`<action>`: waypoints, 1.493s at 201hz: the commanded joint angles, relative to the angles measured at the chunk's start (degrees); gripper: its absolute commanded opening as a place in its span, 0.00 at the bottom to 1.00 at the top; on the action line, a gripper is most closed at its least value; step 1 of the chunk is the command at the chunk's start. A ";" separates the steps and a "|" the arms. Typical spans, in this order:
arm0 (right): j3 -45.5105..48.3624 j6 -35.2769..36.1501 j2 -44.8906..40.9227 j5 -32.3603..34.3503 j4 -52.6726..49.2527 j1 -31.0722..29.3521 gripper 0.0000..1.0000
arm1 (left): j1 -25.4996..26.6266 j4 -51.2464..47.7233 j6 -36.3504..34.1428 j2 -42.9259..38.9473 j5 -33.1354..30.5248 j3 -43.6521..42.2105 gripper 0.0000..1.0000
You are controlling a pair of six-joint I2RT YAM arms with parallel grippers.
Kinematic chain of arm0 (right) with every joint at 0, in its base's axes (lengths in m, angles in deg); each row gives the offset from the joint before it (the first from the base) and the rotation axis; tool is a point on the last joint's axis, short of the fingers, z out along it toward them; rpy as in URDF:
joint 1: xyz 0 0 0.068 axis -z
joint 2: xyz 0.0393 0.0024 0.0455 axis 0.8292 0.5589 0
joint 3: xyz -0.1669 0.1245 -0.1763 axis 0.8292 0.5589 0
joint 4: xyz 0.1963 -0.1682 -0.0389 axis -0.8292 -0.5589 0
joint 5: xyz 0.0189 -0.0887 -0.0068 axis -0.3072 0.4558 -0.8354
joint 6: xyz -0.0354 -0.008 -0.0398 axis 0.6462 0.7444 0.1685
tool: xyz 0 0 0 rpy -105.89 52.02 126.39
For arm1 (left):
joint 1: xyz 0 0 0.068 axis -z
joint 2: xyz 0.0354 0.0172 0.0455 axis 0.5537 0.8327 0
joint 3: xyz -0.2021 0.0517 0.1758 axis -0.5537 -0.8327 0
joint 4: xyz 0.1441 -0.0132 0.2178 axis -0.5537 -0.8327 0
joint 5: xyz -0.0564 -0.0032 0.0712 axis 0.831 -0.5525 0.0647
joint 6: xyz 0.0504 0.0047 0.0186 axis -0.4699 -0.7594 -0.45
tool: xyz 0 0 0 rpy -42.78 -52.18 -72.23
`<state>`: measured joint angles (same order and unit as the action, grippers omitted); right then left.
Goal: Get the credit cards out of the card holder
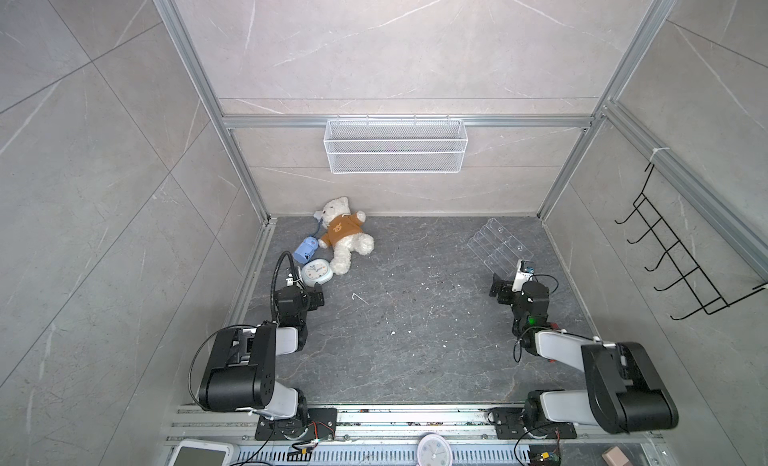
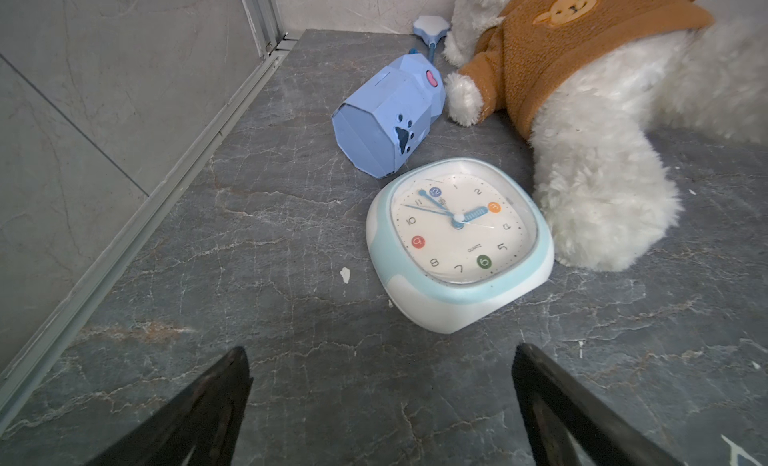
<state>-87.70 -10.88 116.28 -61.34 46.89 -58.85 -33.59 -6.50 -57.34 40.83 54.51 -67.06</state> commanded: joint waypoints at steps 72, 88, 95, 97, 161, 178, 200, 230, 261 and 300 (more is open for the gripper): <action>-27.93 -16.08 -15.21 -7.96 -67.07 -0.80 1.00 | 10.66 -41.72 24.11 -30.63 14.83 14.69 1.00; -27.51 -17.01 -16.87 -10.14 -69.76 -0.75 1.00 | 13.31 -44.75 26.41 -33.09 17.15 14.99 1.00; -27.76 -17.29 -17.23 -10.06 -71.72 -0.77 0.99 | 14.06 -46.97 27.15 -33.56 17.62 15.59 0.99; -27.83 -17.33 -17.42 -9.98 -72.25 -0.75 0.99 | 14.28 -47.69 27.33 -33.63 17.69 15.74 0.99; -27.10 -20.76 -14.73 -3.55 -82.00 -0.71 0.95 | 17.01 -54.57 32.46 -37.49 22.27 16.25 0.97; -25.87 -23.15 -12.17 1.58 -83.20 -0.68 0.96 | 17.28 -55.58 33.48 -37.20 23.90 16.76 0.97; -24.91 -24.57 -7.89 5.28 -83.29 -0.70 0.96 | 18.34 -57.02 33.75 -36.20 24.60 17.82 0.95; -22.97 -26.89 -4.54 7.47 -81.27 -0.61 0.96 | 19.42 -58.26 34.44 -34.80 24.86 18.15 0.93; -22.44 -28.79 -0.52 6.65 -78.63 1.41 0.97 | 20.73 -58.30 35.06 -33.88 24.09 17.97 0.91; -21.46 -29.32 3.40 5.17 -76.31 7.04 0.94 | 21.27 -58.14 35.41 -33.15 23.63 17.51 0.89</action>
<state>-109.82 -38.60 118.11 -56.07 -30.63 -54.67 -12.60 -64.60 -22.61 7.37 77.74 -51.06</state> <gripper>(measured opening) 0.946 0.897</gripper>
